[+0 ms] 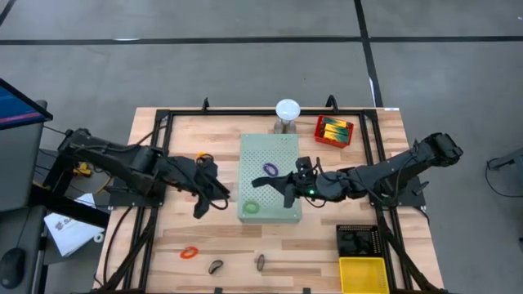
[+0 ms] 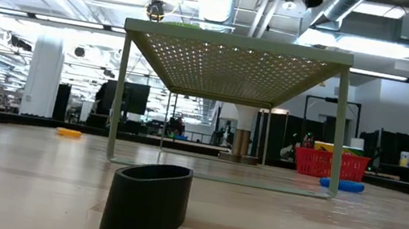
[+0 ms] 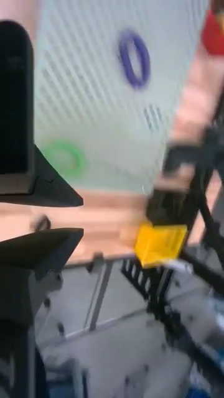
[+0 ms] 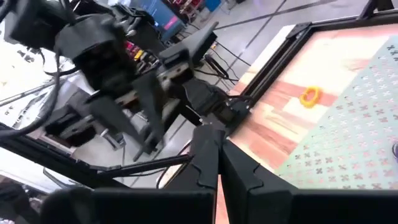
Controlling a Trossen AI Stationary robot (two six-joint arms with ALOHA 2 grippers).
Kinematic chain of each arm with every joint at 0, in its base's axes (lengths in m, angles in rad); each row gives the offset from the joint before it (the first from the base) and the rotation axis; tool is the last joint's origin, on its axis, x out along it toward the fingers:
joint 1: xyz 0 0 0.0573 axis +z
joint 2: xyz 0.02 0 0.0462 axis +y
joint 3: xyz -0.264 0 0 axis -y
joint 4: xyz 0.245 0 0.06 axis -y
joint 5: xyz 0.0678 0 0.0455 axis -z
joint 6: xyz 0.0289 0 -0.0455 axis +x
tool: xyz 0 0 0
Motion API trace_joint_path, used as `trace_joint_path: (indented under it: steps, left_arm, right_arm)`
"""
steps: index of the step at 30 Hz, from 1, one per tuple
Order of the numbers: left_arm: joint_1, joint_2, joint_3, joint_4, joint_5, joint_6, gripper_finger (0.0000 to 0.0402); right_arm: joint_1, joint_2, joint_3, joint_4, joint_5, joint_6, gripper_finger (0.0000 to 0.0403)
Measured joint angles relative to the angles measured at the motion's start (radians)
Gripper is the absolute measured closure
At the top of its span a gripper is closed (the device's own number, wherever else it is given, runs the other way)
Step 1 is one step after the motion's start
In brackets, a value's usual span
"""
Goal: Pick & Place Office Desk Supplies
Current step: Put the black rubberband into the black bin
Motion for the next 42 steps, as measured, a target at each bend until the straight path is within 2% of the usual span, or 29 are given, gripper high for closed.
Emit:
trace_joint_path:
  steps: [10,14,17,24,26,30,32,35,38,42]
  left_arm:
    - [0.000,-0.043,-0.012,-0.421,-0.096,-0.079,0.0339]
    - [-0.002,-0.054,-0.088,-0.444,-0.096,-0.111,0.0338]
    - [-0.005,-0.065,-0.165,-0.434,-0.095,-0.144,0.0338]
    - [-0.019,-0.082,-0.331,-0.385,-0.093,-0.269,0.0339]
    - [-0.027,-0.083,-0.358,-0.355,-0.092,-0.292,0.0339]
    - [-0.040,-0.083,-0.384,-0.305,-0.084,-0.314,0.0340]
    - [-0.042,-0.083,-0.384,-0.278,-0.084,-0.314,0.0340]
    - [-0.042,-0.083,-0.384,-0.238,-0.084,-0.314,0.0340]
    - [-0.042,-0.083,-0.384,-0.212,-0.084,-0.321,0.0340]
    - [-0.042,-0.083,-0.384,-0.194,-0.095,-0.356,0.0340]
  right_arm:
    - [0.027,-0.023,-0.001,-0.104,-0.071,0.099,0.0403]
    - [0.114,-0.025,0.000,-0.165,-0.153,0.185,0.0403]
    - [0.213,-0.027,0.000,-0.227,-0.175,0.306,0.0403]
    - [0.478,-0.027,0.002,-0.384,-0.103,0.636,0.0403]
    - [0.542,-0.027,0.031,-0.516,-0.083,0.740,0.0403]
    - [0.639,-0.027,0.125,-0.930,-0.088,0.976,0.0403]
    - [0.675,-0.027,0.177,-1.123,-0.112,1.075,0.0403]
    - [0.719,-0.027,0.234,-1.362,-0.201,1.177,0.0403]
    - [0.747,-0.027,0.248,-1.483,-0.286,1.229,0.0403]
    - [0.778,-0.027,0.245,-1.531,-0.351,1.254,0.0403]
